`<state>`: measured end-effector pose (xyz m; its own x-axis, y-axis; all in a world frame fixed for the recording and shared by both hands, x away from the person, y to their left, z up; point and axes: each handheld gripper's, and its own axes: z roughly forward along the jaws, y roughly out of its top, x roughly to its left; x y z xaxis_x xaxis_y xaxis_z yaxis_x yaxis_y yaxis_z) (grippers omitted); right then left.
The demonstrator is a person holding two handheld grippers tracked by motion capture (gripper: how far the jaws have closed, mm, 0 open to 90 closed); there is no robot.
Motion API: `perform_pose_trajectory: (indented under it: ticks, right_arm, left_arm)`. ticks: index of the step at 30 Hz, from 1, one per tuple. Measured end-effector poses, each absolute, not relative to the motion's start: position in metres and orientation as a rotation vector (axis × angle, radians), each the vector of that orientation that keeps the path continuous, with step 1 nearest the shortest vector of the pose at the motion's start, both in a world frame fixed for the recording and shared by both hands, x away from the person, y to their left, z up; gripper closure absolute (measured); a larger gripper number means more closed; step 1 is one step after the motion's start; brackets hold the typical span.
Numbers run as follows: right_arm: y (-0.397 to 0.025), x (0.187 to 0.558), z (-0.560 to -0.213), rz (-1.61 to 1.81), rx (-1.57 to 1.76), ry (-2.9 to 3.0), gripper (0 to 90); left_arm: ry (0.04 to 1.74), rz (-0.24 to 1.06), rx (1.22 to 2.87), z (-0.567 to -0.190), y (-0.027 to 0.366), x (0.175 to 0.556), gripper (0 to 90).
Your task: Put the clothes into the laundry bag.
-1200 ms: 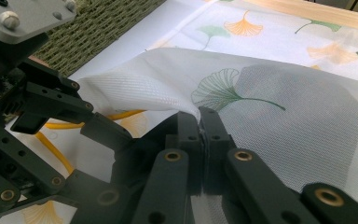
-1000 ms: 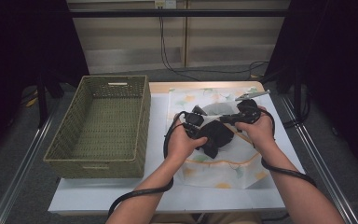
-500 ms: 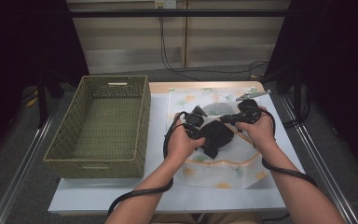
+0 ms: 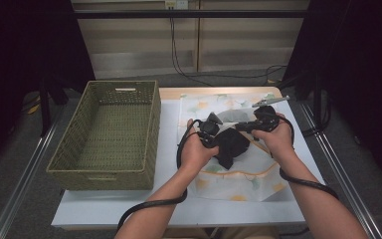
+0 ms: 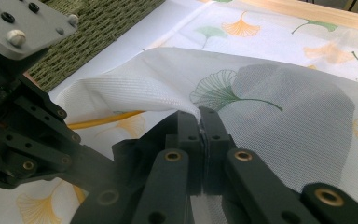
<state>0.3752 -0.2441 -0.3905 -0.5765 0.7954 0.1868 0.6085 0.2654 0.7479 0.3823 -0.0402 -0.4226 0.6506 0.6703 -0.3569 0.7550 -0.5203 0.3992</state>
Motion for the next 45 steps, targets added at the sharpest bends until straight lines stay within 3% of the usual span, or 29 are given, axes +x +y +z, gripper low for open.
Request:
perform_pose_trajectory:
  ticks: [33,39,45]
  right_arm:
    - [-0.241,0.374,-0.388,1.202,1.289,2.314,89.8]
    - [-0.240,0.373,-0.391,1.189,1.289,2.328,89.8]
    - [-0.240,0.372,-0.390,1.192,1.289,2.328,89.8]
  left_arm:
    - [1.049,-0.088,2.212,-0.441,-0.062,0.393,86.3]
    - [1.025,-0.076,2.210,-0.442,-0.063,0.393,78.9]
    - [1.052,-0.170,2.218,-0.436,-0.063,0.389,63.0]
